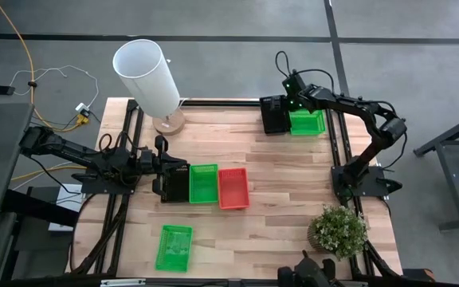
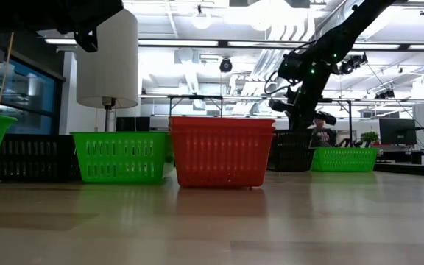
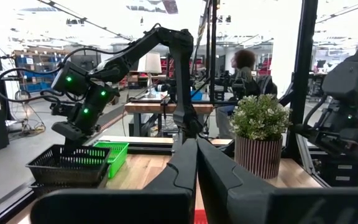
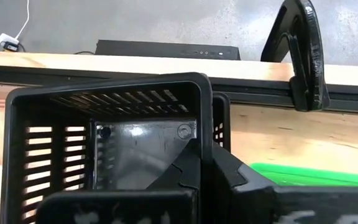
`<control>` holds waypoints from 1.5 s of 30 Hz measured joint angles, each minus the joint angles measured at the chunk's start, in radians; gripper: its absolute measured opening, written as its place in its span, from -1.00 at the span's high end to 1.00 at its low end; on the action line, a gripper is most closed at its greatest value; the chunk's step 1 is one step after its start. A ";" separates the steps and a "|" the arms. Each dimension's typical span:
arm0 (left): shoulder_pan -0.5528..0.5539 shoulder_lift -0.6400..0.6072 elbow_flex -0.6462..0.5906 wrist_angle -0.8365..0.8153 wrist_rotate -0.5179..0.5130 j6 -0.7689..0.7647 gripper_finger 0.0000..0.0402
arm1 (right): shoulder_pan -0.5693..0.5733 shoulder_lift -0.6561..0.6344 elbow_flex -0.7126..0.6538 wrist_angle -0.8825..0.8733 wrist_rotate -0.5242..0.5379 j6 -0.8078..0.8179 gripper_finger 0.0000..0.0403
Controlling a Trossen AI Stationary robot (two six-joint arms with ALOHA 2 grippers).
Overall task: Stack baskets by color
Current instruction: Stack the bottom right black bin on top of the top black bin, then stack the bottom black bin on top of the top black bins
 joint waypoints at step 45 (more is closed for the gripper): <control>0.000 0.000 0.000 -0.029 0.000 -0.002 1.00 | 0.534 -0.784 -0.845 1.002 -0.248 -0.297 -0.08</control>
